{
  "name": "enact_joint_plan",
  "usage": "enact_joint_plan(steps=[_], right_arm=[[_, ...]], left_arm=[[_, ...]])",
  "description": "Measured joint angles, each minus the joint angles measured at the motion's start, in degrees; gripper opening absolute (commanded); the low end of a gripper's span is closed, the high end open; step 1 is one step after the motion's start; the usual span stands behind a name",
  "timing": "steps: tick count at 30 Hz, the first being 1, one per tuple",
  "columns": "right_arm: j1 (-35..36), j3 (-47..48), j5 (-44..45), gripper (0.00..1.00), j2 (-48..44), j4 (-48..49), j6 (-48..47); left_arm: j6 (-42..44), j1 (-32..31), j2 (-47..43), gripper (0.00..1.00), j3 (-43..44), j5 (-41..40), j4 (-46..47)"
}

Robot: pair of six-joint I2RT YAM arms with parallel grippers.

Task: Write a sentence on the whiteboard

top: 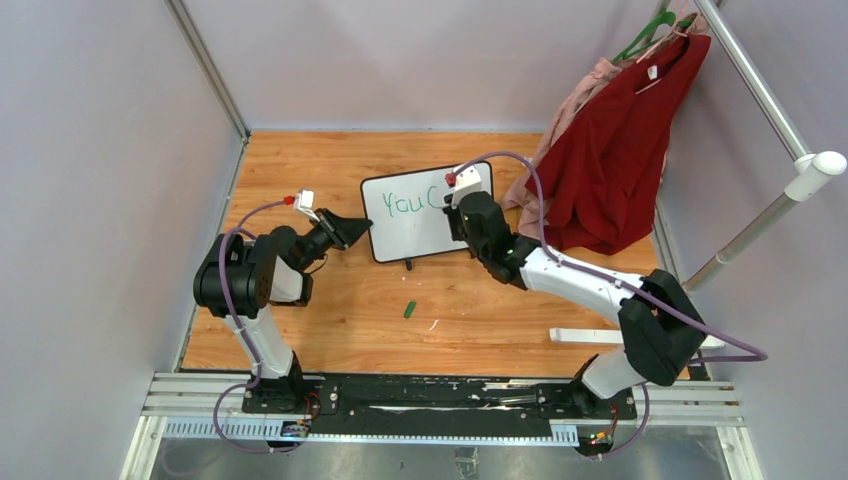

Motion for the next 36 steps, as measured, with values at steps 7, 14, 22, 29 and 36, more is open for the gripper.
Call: enact_joint_plan(steps=[7, 14, 22, 29, 36], right_arm=[[-0.33, -2.47, 0.0, 0.0, -3.87, 0.85, 0.0], [-0.35, -2.47, 0.48, 0.0, -4.24, 2.82, -0.04], [-0.37, -1.05, 1.14, 0.0, -1.9, 3.76, -0.07], [-0.37, 0.31, 1.11, 0.0, -0.35, 4.0, -0.07], [-0.37, 1.68, 0.68, 0.0, 0.59, 3.98, -0.04]], left_arm=[[-0.02, 0.0, 0.0, 0.25, 0.0, 0.0, 0.0], [-0.04, 0.0, 0.0, 0.25, 0.0, 0.0, 0.02], [-0.09, 0.0, 0.0, 0.25, 0.0, 0.0, 0.02], [-0.11, 0.0, 0.0, 0.25, 0.0, 0.0, 0.02], [-0.13, 0.0, 0.0, 0.25, 0.0, 0.0, 0.02]])
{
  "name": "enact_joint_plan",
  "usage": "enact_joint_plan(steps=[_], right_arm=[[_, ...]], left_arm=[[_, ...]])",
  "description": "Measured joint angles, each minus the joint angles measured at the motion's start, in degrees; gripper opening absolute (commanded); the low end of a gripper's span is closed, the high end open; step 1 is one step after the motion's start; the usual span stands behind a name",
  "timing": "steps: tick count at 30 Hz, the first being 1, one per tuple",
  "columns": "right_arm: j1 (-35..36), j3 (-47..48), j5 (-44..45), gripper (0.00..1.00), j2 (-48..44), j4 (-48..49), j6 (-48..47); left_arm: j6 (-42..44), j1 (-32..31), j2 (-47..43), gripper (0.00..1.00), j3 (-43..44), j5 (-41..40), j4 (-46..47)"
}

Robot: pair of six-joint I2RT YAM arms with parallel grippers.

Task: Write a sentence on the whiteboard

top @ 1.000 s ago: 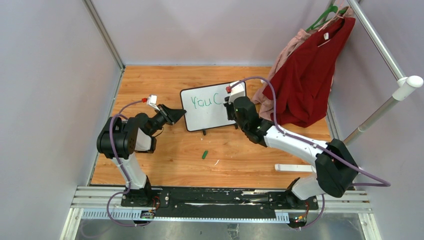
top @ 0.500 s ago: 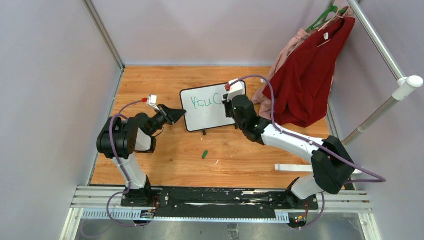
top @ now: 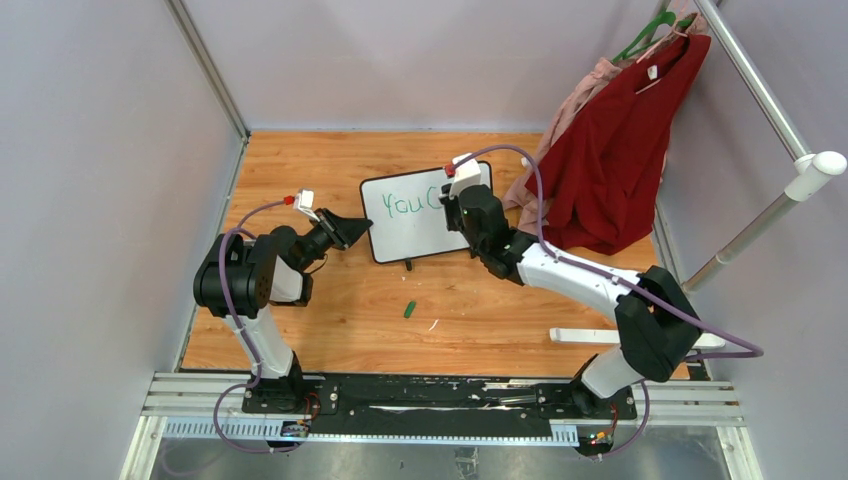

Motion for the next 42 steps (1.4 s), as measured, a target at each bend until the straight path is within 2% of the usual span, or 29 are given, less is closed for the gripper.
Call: enact_joint_plan(steps=[14, 42], right_arm=[[0.0, -0.15, -2.47, 0.0, 0.22, -0.92, 0.39], [-0.61, -0.07, -0.98, 0.0, -0.15, -3.98, 0.26]], left_arm=[[0.0, 0.0, 0.0, 0.25, 0.0, 0.0, 0.0], [0.0, -0.09, -0.02, 0.25, 0.0, -0.13, 0.0]])
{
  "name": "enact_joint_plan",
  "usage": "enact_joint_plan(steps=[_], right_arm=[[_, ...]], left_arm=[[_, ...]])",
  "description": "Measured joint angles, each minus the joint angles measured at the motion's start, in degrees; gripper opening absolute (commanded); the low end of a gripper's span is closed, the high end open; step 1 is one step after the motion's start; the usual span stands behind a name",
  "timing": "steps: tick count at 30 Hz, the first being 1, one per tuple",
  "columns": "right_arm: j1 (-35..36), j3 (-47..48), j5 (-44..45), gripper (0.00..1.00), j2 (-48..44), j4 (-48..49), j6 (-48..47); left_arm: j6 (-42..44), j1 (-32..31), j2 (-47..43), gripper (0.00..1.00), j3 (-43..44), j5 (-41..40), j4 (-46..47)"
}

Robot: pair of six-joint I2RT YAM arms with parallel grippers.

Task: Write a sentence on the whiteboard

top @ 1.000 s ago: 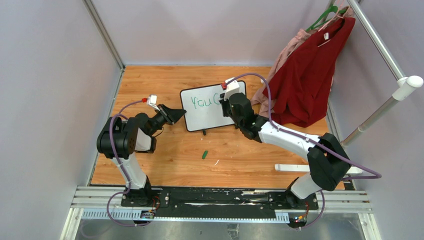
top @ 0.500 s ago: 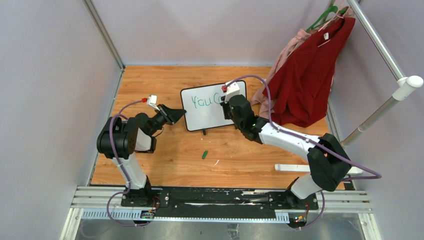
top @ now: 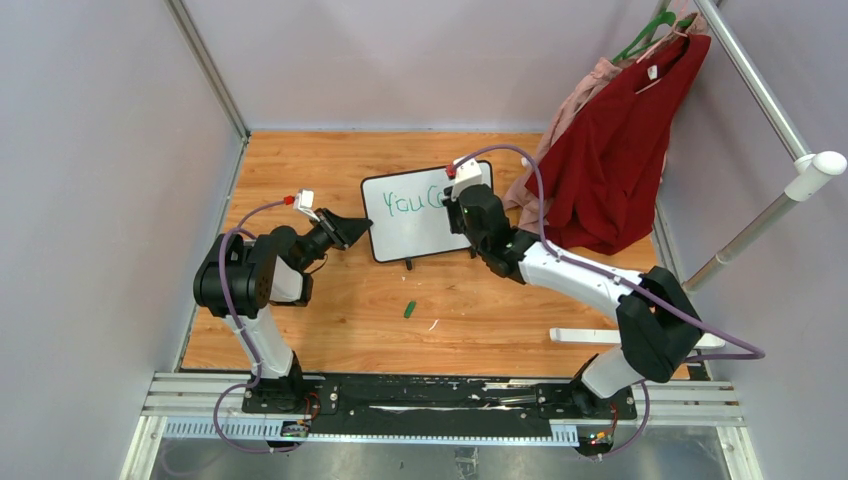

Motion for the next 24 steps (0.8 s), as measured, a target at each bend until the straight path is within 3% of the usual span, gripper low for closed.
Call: enact_joint_plan(steps=[24], right_arm=[[-0.68, 2.21, 0.5, 0.0, 0.07, -0.15, -0.55]], left_arm=[[0.0, -0.02, -0.02, 0.24, 0.0, 0.0, 0.0]])
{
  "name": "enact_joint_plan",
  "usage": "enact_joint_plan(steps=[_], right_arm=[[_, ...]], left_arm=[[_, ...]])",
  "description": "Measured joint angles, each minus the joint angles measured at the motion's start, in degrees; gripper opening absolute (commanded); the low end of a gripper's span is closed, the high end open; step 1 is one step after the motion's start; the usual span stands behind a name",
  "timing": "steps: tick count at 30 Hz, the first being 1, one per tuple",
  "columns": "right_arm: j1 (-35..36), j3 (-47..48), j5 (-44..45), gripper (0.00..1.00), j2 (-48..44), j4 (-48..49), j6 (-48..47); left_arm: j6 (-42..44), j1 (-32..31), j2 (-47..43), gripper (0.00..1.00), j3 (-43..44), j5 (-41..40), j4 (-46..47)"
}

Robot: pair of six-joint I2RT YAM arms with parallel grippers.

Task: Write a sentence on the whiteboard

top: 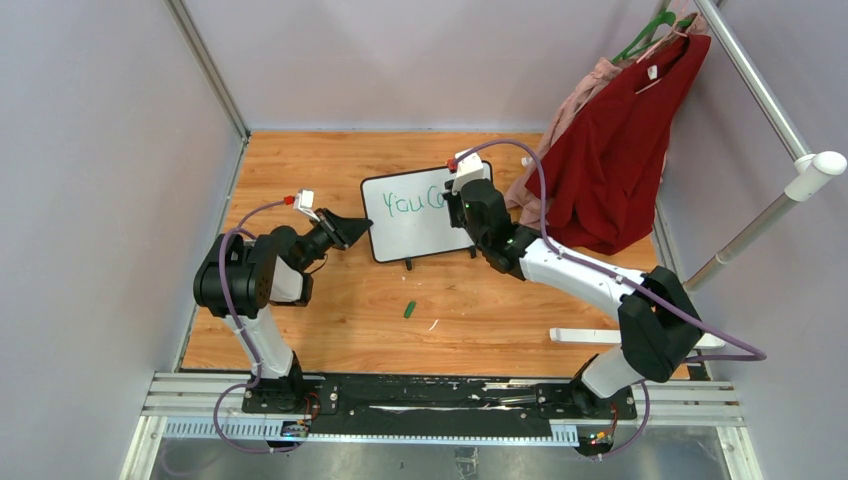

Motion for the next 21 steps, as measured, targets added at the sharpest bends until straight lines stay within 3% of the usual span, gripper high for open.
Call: enact_joint_plan(steps=[21], right_arm=[[0.0, -3.02, -0.13, 0.0, -2.43, -1.4, 0.92]], left_arm=[[-0.02, -0.24, 0.0, 0.24, 0.0, -0.24, 0.0]])
